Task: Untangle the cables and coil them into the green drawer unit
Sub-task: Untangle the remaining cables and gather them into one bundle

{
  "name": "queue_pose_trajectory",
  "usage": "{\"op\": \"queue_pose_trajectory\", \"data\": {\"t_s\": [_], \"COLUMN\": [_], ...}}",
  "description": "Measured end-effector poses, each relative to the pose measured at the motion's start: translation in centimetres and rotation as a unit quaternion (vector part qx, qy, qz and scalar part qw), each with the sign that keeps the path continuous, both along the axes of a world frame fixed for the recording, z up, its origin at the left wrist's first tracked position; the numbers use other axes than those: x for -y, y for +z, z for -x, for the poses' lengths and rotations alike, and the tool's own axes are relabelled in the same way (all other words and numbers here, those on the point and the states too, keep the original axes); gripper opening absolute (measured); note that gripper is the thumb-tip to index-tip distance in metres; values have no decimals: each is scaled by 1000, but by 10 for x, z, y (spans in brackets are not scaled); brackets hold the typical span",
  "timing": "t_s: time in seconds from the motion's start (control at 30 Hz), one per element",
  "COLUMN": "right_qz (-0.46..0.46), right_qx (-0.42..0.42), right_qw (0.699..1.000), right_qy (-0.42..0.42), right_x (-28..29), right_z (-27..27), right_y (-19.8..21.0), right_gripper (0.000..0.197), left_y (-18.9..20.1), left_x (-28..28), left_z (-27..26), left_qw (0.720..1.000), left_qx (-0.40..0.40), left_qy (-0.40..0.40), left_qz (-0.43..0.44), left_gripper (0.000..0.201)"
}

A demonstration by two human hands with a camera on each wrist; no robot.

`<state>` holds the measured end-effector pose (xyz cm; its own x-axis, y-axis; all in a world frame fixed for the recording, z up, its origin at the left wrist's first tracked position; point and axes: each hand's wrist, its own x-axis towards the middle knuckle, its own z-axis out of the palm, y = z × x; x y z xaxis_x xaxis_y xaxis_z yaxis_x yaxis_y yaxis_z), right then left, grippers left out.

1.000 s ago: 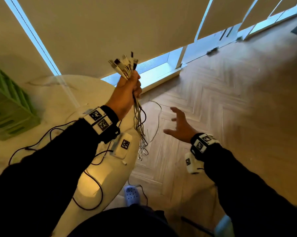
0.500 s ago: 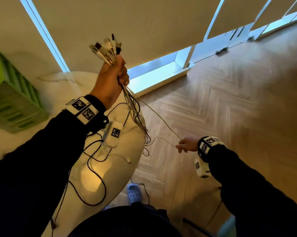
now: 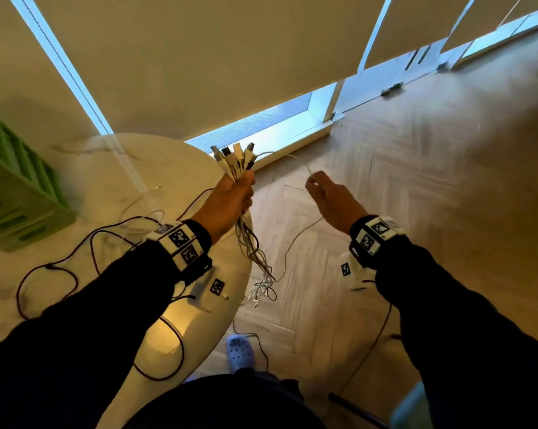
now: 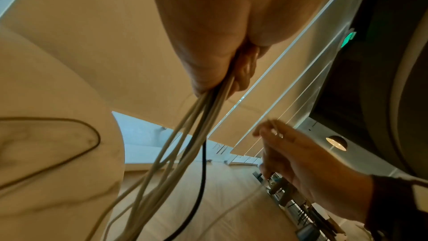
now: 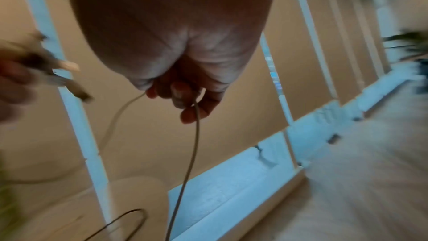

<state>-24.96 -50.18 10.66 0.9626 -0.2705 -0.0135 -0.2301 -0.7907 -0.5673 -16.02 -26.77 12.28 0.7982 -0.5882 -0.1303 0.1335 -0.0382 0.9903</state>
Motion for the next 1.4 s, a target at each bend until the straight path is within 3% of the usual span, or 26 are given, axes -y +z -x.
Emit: {"op": "queue_pose_trajectory", "data": {"t_s": [0.13, 0.27, 0.33, 0.43, 0.57, 0.67, 0.83, 0.93, 1.03, 1.13, 1.3, 1.4], "right_qz": [-21, -87, -81, -69, -86, -78, 67, 145, 133, 69, 31, -92], "right_qx": [10, 15, -8, -79, -247, -267, -251, -329, -391, -341, -87, -24], "right_qw": [991, 981, 982, 981, 953, 955, 965, 933, 911, 937, 996, 991], "right_qy": [133, 174, 172, 163, 156, 100, 25, 24, 15, -24, 1, 96], "right_x": [-60, -82, -80, -70, -46, -20, 25, 64, 77, 60, 9, -29], "right_z": [-6, -12, -13, -9, 2, 13, 8, 18, 30, 32, 20, 13], "right_y": [15, 15, 10, -12, -65, -89, -81, -78, -79, -81, -76, -59], "right_gripper": [23, 23, 16, 22, 20, 24, 20, 15, 18, 37, 96, 91], "left_y": [-4, -1, -1, 5, 17, 16, 7, 9, 13, 10, -1, -4], "left_x": [11, 12, 9, 2, -15, -29, -33, -32, -30, -17, 13, 28], "left_z": [10, 5, -2, -13, -31, -40, -33, -42, -48, -36, 5, 20], "left_qw": [997, 997, 997, 994, 986, 984, 985, 979, 979, 984, 995, 997], "left_qx": [-40, -18, -11, -3, 7, 17, 41, 31, 26, 36, 59, 53], "left_qy": [11, 33, 57, 102, 162, 171, 167, 199, 200, 173, 76, 59], "left_qz": [-72, -64, -54, -25, 24, 36, 24, 28, 36, 23, 3, -22], "left_gripper": [45, 38, 32, 24, 20, 16, 17, 20, 20, 19, 19, 27]}}
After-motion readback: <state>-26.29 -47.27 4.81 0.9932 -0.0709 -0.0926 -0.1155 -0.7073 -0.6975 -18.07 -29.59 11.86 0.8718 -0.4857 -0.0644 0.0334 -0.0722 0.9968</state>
